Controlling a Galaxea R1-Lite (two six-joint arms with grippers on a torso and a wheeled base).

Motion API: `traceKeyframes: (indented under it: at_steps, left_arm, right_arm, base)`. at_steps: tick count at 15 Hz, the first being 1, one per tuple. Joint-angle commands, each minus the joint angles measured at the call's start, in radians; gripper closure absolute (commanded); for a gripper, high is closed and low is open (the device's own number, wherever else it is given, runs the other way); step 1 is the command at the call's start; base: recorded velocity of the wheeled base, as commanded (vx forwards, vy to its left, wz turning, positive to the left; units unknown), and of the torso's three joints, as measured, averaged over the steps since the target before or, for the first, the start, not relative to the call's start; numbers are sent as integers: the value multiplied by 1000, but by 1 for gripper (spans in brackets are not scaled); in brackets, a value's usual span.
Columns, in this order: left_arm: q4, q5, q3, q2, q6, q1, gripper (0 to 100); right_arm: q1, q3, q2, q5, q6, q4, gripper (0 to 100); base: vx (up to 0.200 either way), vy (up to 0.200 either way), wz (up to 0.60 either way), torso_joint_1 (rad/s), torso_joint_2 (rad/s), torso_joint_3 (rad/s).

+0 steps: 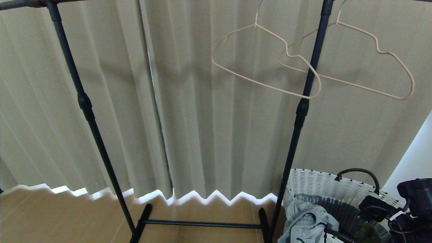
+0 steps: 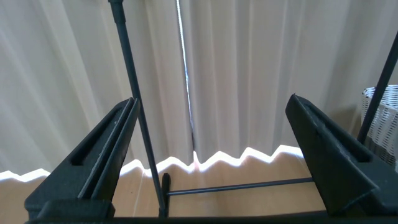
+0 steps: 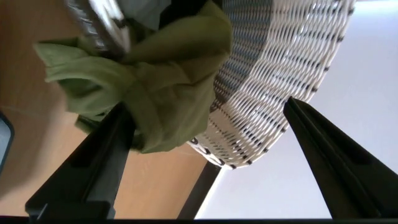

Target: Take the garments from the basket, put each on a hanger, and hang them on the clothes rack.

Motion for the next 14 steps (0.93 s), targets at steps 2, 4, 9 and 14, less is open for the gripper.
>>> traceKeyframes:
  at_steps: [2, 4, 9, 14]
  left_arm:
    - [0, 0, 0, 0, 1, 0, 0]
    - [0, 2, 0, 0, 0, 0, 0]
    - [0, 2, 0, 0, 1, 0, 0]
    - [0, 2, 0, 0, 1, 0, 0]
  right_arm:
    - [-20, -10, 34, 0, 1, -2, 0]
    - [-18, -16, 36, 4, 1, -3, 0]
    - [-18, -47, 42, 6, -4, -3, 100]
    - [-12, -35, 11, 9, -1, -29, 100]
  base:
    - [0, 0, 0, 0, 0, 0]
    - [0, 0, 0, 0, 0, 0]
    - [0, 0, 0, 0, 0, 0]
    - [0, 0, 0, 0, 0, 0]
